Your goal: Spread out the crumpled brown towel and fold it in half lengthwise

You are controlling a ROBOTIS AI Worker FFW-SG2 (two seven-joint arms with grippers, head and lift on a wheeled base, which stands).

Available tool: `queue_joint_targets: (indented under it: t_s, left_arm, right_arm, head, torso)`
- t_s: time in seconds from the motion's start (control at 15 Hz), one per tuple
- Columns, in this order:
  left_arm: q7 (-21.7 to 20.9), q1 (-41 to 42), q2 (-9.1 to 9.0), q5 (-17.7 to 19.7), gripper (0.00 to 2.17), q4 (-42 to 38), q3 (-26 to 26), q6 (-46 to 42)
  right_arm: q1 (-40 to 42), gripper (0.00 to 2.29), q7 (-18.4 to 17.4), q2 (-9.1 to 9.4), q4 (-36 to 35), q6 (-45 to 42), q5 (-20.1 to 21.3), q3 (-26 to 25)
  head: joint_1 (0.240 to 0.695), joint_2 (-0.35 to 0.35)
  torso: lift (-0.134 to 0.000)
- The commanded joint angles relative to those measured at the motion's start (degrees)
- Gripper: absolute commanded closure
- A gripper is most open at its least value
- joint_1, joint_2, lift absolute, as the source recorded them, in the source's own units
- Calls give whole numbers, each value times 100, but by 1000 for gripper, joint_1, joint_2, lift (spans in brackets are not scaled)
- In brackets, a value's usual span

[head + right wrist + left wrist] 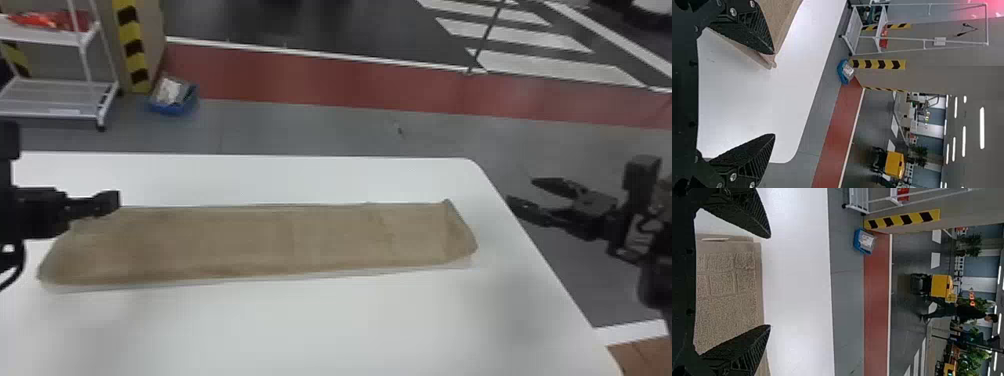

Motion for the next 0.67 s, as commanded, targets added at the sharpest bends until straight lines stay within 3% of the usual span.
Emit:
queue_joint_targets:
  t_s: [0.0,0.4,0.6]
  left_arm:
    - [44,158,-2,-48,76,-90,-30,32]
    - [18,228,147,-110,151,-161,49,612]
    - [-35,228,200,-83,151,-196,163,999]
  right_arm:
    - [-61,191,-11,-27,227,-208,52,159]
    - [-35,218,-283,148,517,38,-344,106]
    - [9,252,-283,175,508,618,-458,89]
  head:
    - [695,-236]
    - [695,-225]
    - [695,-219]
  torso:
    - [-124]
    - [-124]
    - [-124]
